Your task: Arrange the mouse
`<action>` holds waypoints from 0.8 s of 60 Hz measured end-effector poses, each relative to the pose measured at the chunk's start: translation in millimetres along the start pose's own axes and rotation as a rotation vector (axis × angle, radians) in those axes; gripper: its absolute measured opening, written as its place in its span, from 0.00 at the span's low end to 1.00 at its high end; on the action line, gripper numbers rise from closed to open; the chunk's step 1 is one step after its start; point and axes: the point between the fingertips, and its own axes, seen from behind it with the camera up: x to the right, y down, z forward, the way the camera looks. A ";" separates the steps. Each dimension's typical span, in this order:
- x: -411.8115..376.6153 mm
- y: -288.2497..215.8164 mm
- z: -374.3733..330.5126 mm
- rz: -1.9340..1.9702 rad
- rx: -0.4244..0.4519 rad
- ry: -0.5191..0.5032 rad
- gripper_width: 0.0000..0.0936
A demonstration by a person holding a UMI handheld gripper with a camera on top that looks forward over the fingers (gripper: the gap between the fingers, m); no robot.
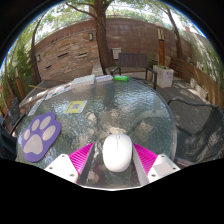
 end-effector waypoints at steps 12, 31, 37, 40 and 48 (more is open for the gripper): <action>6.8 -1.5 6.8 -0.120 0.006 0.084 0.54; 28.1 -57.9 -20.9 -0.049 0.060 0.212 0.39; -2.5 -145.1 -59.9 0.006 0.209 0.212 0.39; -35.5 -188.7 -80.4 0.016 0.297 0.177 0.38; -150.2 -256.6 -102.4 -0.007 0.425 0.040 0.38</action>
